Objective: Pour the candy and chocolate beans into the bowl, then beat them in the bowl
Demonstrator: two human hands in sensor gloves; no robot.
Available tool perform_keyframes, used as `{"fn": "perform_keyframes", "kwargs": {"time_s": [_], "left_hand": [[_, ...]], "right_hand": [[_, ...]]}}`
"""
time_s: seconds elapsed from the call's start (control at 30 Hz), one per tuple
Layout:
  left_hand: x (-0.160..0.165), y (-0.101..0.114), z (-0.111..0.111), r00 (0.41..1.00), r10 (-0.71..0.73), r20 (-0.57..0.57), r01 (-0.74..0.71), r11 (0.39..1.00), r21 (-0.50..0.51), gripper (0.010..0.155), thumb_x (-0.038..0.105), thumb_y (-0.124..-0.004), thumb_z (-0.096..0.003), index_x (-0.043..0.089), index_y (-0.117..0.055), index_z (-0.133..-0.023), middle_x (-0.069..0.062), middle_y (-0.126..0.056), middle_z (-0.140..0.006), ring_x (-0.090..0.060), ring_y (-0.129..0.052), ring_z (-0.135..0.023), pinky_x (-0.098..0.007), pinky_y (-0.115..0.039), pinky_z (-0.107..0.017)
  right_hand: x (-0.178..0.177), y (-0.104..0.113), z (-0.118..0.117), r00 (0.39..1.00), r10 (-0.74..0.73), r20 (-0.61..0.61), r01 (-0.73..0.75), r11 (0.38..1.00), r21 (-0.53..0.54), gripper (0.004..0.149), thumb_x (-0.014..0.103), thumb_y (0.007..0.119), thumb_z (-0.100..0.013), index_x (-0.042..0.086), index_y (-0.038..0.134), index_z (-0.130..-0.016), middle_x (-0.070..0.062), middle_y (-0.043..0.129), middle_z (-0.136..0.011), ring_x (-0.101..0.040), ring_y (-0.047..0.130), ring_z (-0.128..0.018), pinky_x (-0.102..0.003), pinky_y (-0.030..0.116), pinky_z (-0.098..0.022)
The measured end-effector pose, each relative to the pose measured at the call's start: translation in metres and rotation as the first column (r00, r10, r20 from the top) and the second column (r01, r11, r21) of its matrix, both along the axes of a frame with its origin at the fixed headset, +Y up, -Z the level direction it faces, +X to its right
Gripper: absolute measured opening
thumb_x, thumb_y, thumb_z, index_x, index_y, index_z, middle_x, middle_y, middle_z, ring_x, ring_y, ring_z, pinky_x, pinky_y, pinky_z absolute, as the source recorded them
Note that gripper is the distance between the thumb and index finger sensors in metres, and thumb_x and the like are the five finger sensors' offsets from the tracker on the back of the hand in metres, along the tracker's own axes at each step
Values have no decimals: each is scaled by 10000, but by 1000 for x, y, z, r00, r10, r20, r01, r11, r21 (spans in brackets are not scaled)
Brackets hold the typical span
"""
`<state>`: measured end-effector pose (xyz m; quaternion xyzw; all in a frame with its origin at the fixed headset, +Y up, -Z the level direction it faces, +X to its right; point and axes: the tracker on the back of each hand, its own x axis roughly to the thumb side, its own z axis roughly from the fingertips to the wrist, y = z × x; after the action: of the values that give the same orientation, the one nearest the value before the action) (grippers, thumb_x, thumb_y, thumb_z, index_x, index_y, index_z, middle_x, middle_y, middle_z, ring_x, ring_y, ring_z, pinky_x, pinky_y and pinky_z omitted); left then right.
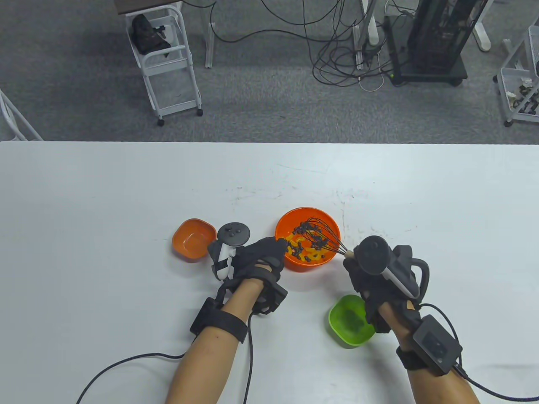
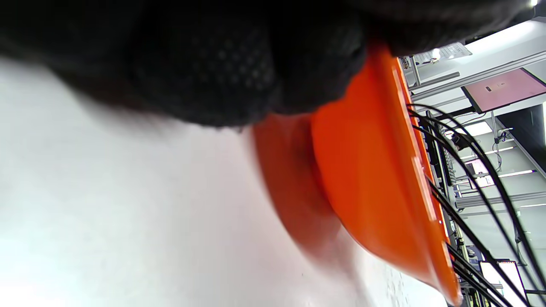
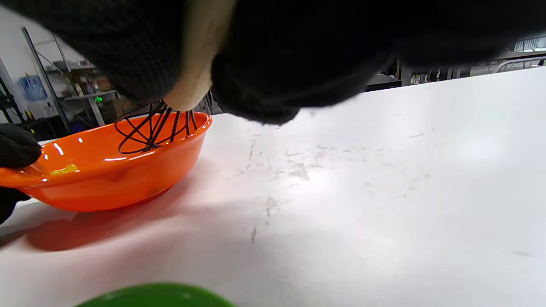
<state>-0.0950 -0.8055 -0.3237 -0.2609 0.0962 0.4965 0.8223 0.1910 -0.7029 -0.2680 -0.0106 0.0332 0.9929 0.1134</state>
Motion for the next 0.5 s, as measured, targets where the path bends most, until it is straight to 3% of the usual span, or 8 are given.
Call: {"fn": "perform_keyframes", "kwargs": {"time_s": [0.13, 0.3, 0.4, 0.5], "left_hand": [[0, 0, 0, 1000, 4, -1, -4, 1000, -3, 472, 633, -713, -497, 219, -862, -669, 72, -1017, -422, -200, -1012, -244, -370, -890, -185], [0, 0, 0, 1000, -4, -8, 4, 1000, -4, 466, 635, -703, -499, 230, -857, -671, 83, -1016, -423, -193, -1013, -244, -365, -891, -183], [0, 0, 0, 1000, -8, -7, 8, 1000, -3, 468, 637, -704, -496, 230, -857, -670, 84, -1016, -421, -192, -1013, -243, -363, -891, -182], [0, 0, 0, 1000, -15, -3, 15, 1000, 1, 471, 637, -704, -495, 227, -861, -667, 78, -1016, -421, -193, -1013, -231, -364, -887, -182]], "right_hand": [[-1, -14, -5, 978, -208, -19, 205, 974, -95, 582, 482, 818, -457, 94, 852, -889, -62, 1006, -493, -203, 973, -82, -364, 899, -18], [-3, -4, -1, 986, -153, -70, 137, 971, -194, 577, 484, 789, -474, 128, 826, -927, -57, 991, -535, -231, 967, -146, -396, 890, -83], [2, 8, 3, 991, -115, -66, 100, 975, -201, 569, 490, 763, -488, 140, 830, -932, -58, 988, -536, -244, 960, -173, -410, 882, -109], [7, 15, 5, 998, -49, -27, 45, 989, -143, 577, 507, 772, -483, 122, 851, -905, -48, 996, -488, -214, 949, -114, -382, 875, -61]]}}
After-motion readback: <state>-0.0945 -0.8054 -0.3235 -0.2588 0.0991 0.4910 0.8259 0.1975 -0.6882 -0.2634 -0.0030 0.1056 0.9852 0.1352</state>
